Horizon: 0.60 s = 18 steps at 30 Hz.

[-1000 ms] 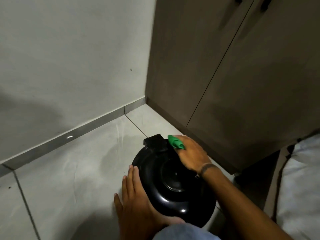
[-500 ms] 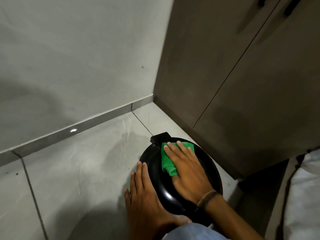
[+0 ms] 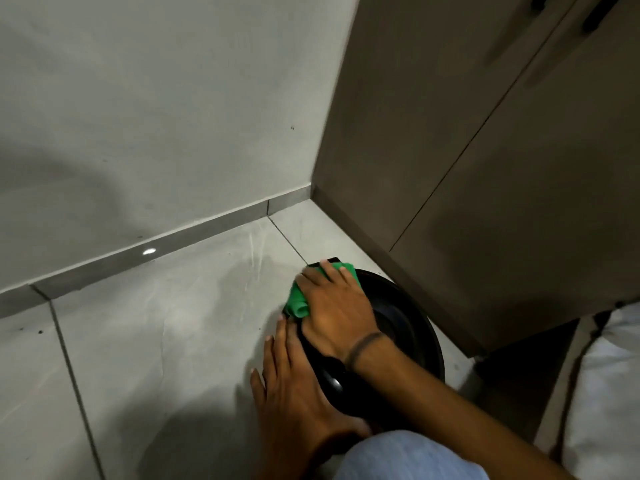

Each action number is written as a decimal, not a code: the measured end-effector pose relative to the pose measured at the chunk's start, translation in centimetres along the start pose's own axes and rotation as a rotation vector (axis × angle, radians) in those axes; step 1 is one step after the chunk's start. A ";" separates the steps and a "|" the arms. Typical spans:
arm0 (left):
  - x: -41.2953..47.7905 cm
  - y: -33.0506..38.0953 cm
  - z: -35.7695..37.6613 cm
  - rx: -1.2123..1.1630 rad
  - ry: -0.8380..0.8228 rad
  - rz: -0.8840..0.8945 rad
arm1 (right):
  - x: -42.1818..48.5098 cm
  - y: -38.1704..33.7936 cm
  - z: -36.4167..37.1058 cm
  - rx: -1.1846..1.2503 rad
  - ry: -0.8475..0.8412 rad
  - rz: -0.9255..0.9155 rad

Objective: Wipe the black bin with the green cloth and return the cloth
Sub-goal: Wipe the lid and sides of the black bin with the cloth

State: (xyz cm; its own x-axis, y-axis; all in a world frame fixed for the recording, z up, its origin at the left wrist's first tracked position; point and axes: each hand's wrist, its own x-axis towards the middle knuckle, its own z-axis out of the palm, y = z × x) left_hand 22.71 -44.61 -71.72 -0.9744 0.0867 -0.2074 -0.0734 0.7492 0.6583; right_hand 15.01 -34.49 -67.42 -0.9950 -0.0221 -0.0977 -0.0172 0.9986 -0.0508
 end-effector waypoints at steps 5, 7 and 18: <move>-0.1 0.2 -0.9 0.074 -0.038 0.001 | -2.3 -0.3 0.4 0.193 -0.006 -0.130; -0.2 0.4 -1.3 0.023 -0.050 -0.006 | -7.4 1.4 1.5 0.391 0.038 -0.151; 0.2 0.6 -2.2 -0.087 -0.245 -0.010 | 3.3 9.5 -3.5 0.389 -0.114 0.327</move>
State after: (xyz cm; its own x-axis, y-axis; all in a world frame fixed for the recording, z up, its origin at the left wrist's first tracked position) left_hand 21.98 -45.60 -69.75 -0.8938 0.2441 -0.3763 -0.1109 0.6927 0.7127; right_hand 11.25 -24.93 -64.71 -0.9247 0.2609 -0.2772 0.3522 0.8627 -0.3629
